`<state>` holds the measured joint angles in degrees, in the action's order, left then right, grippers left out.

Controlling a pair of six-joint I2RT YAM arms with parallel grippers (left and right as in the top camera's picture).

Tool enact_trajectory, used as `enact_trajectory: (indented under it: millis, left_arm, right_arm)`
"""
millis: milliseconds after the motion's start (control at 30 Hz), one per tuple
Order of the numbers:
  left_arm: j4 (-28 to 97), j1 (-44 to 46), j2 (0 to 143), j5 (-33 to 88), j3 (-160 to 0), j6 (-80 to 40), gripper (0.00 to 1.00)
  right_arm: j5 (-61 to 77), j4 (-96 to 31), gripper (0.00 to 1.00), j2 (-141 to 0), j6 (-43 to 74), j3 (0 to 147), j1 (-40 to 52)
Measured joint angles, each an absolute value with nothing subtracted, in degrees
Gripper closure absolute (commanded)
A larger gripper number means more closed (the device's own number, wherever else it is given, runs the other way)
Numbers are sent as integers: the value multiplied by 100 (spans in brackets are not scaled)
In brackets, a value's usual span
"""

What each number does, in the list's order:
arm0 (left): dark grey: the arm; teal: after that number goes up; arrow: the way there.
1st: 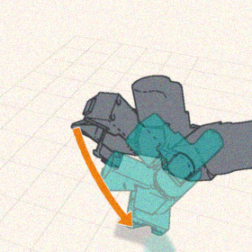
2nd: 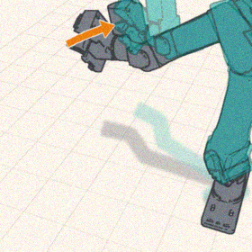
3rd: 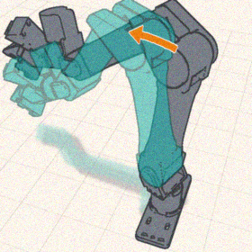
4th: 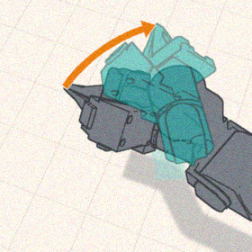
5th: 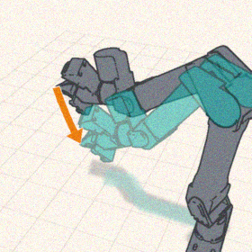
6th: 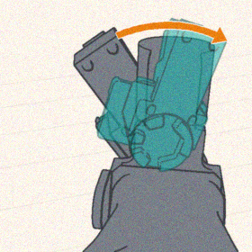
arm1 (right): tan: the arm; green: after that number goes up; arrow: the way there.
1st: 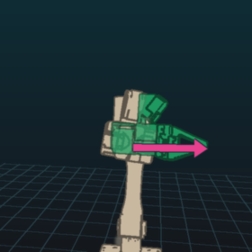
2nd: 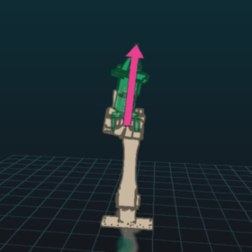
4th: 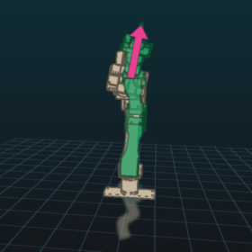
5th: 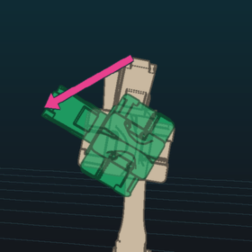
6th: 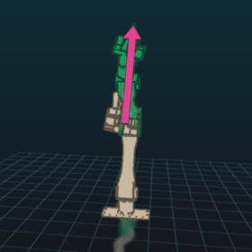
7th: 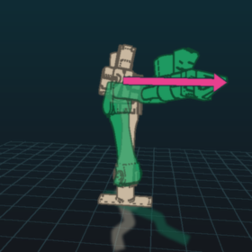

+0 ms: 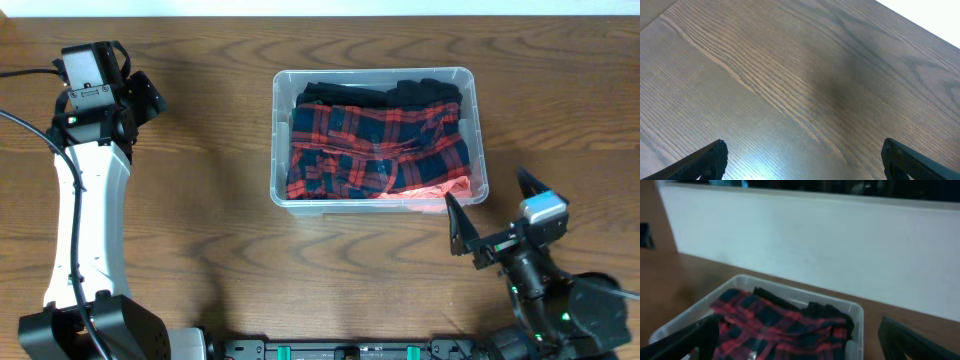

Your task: Pack container

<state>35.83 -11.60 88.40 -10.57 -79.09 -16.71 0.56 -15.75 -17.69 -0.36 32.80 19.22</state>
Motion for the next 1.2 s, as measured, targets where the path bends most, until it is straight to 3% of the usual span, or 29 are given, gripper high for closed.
enact_trajectory:
  millis: [400, 733, 1200]
  left_arm:
    - [3586, -1160, 8840, -1057, -7909, -1671, 2]
    - [3586, -1160, 8840, -1057, -7909, -1671, 2]
    - [3586, -1160, 8840, -1057, -7909, -1671, 2]
  right_arm:
    - [349, -95, 1, -506, -49, 1157, 1017]
    - [578, 244, 1, -222, -49, 794, 370]
    - [600, 379, 1, -86, -49, 329, 268]
